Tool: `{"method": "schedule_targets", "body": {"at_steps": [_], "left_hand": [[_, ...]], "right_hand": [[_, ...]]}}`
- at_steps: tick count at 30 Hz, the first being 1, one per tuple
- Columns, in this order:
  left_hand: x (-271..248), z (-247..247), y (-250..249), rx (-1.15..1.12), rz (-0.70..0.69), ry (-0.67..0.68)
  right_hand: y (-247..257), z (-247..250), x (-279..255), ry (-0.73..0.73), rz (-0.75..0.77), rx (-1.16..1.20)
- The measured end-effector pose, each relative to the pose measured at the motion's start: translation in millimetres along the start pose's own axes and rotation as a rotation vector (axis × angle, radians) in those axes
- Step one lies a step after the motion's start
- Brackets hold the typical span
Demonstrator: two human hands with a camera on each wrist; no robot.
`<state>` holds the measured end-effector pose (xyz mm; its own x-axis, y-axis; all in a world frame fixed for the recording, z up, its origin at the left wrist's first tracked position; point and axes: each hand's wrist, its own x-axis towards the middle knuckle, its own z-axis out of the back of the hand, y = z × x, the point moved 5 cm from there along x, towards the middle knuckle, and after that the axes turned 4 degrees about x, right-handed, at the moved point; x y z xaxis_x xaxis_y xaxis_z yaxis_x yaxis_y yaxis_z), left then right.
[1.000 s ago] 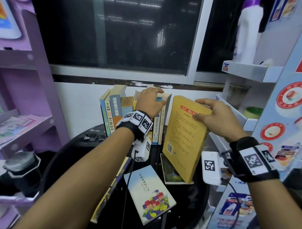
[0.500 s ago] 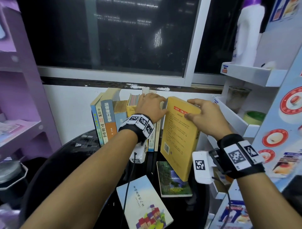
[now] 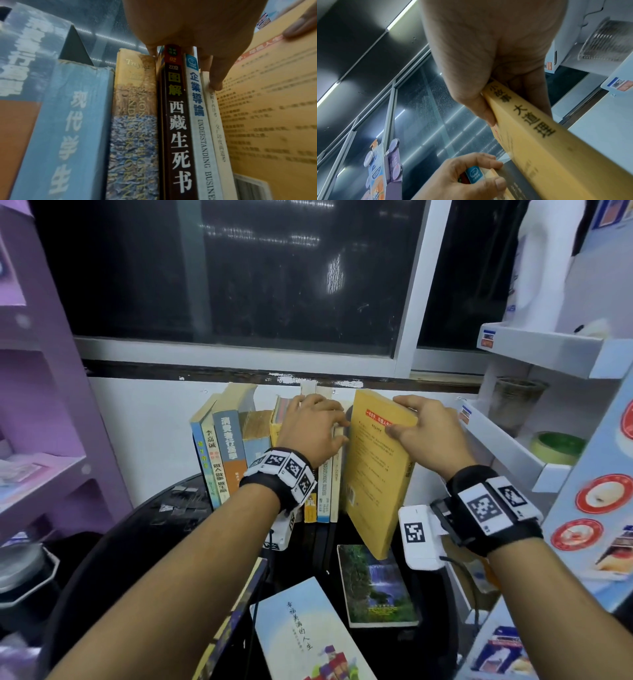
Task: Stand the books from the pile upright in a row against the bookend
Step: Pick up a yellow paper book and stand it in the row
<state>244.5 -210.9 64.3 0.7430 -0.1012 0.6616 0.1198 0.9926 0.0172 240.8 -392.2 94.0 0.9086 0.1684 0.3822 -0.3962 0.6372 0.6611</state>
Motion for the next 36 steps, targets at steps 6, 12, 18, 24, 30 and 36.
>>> {"method": "schedule_targets", "body": {"at_steps": [6, 12, 18, 24, 30, 36], "left_hand": [[-3.6, 2.4, 0.3, -0.020, -0.022, 0.007], [-2.7, 4.8, 5.3, -0.031, -0.047, 0.061], [-0.3, 3.8, 7.7, -0.023, -0.072, 0.093], [3.1, 4.2, 9.4, 0.047, -0.127, 0.118], [15.6, 8.9, 13.1, 0.033, -0.153, 0.140], [18.3, 2.0, 23.2, -0.153, -0.079, 0.169]], "right_hand": [[7.9, -27.8, 10.0, -0.053, 0.045, 0.016], [4.5, -49.4, 19.9, -0.072, 0.045, 0.018], [-0.6, -56.6, 31.3, -0.091, 0.038, 0.011], [-2.9, -66.0, 36.5, -0.077, 0.060, 0.032], [-7.6, -74.3, 48.2, -0.057, 0.058, 0.050], [-9.2, -82.4, 59.2, -0.024, 0.036, 0.036]]}}
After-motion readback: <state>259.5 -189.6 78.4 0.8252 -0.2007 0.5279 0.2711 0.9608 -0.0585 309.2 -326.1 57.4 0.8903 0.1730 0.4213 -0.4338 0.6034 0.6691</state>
